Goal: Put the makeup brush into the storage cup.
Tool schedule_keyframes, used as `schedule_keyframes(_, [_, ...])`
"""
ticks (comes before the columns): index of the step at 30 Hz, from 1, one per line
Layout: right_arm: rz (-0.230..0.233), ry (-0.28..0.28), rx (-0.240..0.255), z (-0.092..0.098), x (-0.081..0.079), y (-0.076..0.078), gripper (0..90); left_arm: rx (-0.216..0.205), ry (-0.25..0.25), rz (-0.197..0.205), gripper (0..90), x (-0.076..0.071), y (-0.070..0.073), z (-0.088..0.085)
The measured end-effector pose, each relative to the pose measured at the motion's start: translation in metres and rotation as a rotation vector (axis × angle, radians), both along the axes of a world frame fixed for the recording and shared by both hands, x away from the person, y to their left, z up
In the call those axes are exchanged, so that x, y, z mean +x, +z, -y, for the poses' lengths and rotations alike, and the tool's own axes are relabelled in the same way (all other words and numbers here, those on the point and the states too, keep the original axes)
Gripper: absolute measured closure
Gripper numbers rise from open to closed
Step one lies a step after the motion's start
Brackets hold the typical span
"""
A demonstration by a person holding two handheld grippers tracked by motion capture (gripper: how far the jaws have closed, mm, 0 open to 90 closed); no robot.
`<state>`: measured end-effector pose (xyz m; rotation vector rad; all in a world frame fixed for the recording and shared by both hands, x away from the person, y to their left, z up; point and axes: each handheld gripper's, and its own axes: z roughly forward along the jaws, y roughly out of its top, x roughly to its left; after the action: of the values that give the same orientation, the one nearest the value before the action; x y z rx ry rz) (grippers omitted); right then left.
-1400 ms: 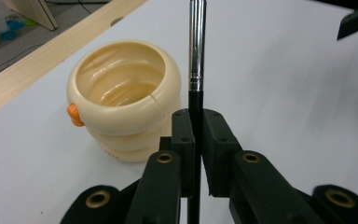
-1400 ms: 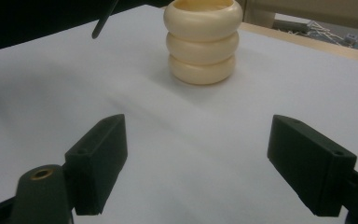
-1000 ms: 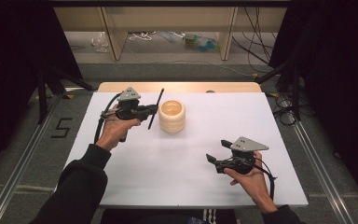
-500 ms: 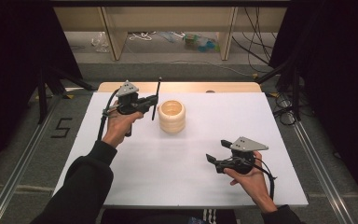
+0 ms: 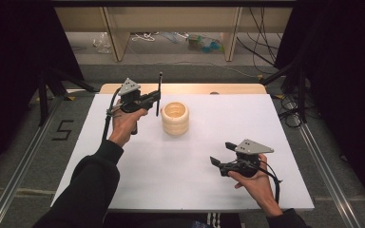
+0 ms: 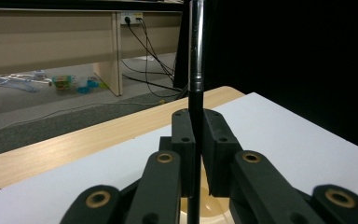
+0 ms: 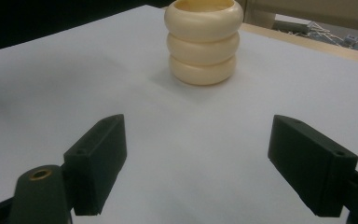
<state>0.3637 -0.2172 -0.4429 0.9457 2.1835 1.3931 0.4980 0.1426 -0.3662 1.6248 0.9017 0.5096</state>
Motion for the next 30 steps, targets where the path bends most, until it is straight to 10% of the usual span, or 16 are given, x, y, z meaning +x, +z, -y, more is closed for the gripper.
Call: schedule_keyframes(30, [0.023, -0.005, 0.025, -0.001, 0.001, -0.001, 17.5, -0.003, -0.008, 0.032, 83.9, 0.014, 0.004, 0.024])
